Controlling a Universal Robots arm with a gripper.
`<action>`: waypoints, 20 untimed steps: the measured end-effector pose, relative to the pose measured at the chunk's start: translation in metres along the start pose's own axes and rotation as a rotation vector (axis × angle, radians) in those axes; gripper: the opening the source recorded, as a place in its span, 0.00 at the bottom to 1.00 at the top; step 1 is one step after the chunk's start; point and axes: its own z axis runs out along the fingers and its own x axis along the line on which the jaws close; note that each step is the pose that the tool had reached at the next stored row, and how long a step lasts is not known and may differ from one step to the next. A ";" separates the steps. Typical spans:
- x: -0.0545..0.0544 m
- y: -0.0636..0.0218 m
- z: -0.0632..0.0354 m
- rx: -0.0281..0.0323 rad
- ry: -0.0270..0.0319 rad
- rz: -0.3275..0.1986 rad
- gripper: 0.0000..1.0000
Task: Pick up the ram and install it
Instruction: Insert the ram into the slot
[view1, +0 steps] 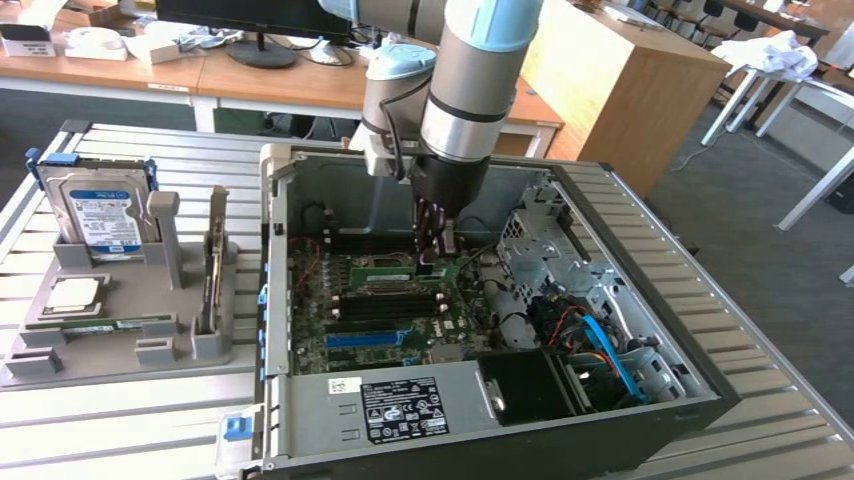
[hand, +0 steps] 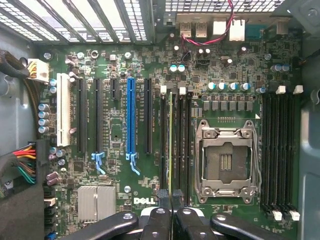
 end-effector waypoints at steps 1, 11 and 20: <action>0.000 0.0000 0.0000 0.0000 0.0000 0.000 0.12; 0.002 0.0000 0.0001 0.0000 0.0001 0.000 0.12; 0.001 0.0002 0.0074 -0.0066 0.0000 0.000 0.12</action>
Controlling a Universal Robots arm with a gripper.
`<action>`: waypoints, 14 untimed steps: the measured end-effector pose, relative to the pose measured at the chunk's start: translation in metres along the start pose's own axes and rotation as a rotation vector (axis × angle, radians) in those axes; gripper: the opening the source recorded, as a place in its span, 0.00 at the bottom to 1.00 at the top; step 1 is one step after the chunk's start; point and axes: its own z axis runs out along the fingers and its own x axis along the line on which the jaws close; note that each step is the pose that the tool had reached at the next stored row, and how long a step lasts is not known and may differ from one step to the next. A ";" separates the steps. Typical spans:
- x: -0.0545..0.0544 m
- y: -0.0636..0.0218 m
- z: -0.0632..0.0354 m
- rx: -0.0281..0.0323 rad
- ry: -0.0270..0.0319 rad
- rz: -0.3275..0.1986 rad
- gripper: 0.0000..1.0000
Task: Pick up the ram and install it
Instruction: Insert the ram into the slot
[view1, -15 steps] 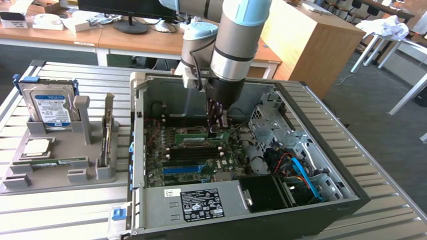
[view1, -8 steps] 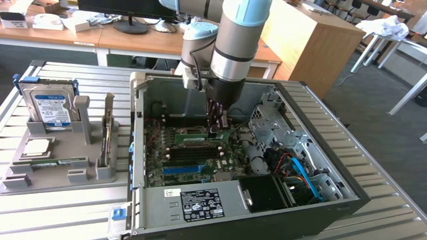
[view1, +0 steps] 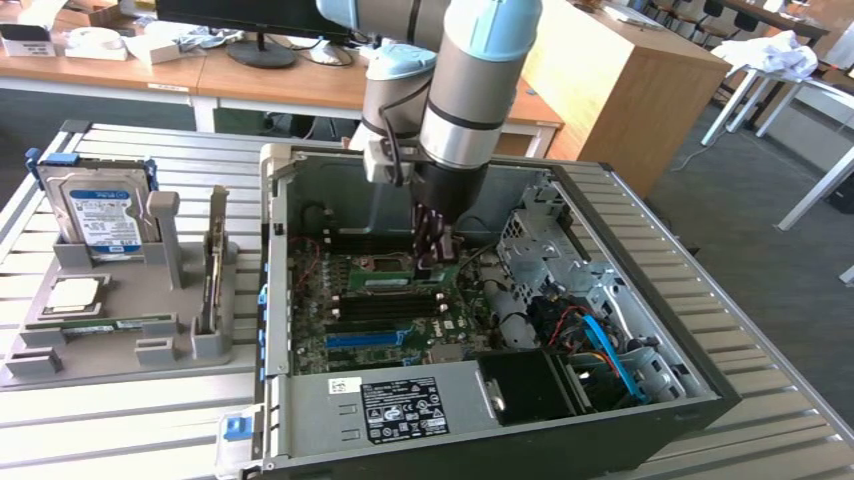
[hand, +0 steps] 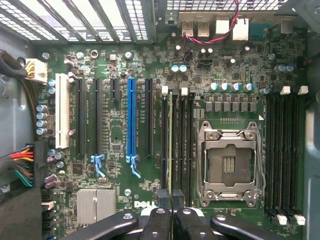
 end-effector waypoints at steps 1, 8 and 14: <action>0.000 0.0000 0.0007 -0.0010 0.0001 0.000 0.12; 0.000 0.0000 0.0052 -0.0078 0.0001 0.000 0.12; 0.000 0.0000 0.0059 -0.0086 0.0001 0.000 0.12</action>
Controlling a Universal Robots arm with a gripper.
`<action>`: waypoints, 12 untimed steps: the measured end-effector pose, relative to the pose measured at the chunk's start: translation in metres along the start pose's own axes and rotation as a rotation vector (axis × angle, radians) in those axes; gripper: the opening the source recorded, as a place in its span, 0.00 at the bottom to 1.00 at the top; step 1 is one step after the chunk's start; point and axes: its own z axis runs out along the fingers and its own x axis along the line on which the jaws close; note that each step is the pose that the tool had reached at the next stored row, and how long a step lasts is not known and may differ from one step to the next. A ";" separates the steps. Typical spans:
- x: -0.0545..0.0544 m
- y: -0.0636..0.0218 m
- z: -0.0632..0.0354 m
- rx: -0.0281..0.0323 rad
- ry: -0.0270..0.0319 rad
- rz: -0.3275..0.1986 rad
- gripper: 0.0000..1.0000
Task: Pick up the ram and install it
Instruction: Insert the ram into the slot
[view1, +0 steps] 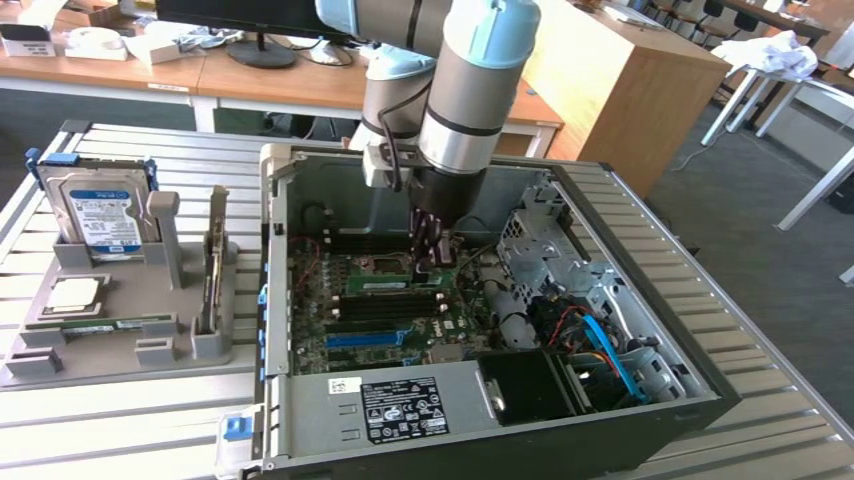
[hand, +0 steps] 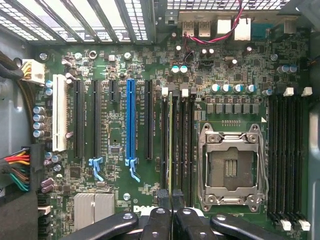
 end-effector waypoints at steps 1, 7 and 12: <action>0.000 0.0000 0.0006 0.0002 -0.0004 0.000 0.12; 0.000 0.0000 0.0036 -0.0001 0.0000 0.000 0.12; 0.000 0.0000 0.0067 -0.0004 0.0001 0.000 0.12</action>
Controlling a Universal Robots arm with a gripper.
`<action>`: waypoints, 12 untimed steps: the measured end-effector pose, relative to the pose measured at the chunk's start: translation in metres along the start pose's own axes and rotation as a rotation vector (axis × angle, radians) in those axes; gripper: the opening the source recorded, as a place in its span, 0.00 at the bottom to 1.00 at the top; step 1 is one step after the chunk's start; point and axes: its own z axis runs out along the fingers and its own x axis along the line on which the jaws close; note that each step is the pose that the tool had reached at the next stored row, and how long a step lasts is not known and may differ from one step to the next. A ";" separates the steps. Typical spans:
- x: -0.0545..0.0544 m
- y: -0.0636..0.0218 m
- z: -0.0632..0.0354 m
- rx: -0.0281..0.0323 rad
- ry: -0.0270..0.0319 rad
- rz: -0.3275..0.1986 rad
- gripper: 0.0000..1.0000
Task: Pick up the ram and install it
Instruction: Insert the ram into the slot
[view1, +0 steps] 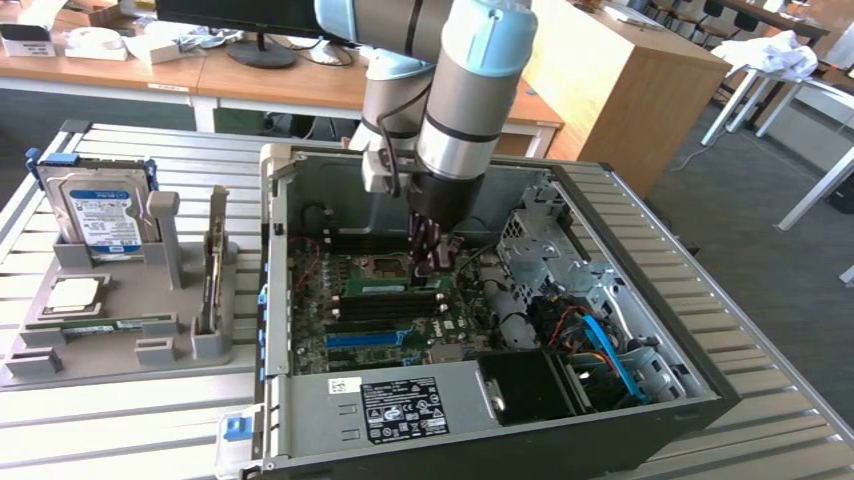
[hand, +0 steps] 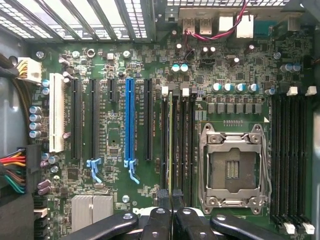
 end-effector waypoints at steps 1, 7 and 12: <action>0.000 0.0000 0.0005 0.0000 0.0000 0.000 0.12; 0.000 0.0000 0.0007 0.0001 -0.0001 0.000 0.12; 0.002 0.0000 0.0008 0.0000 -0.0002 0.000 0.12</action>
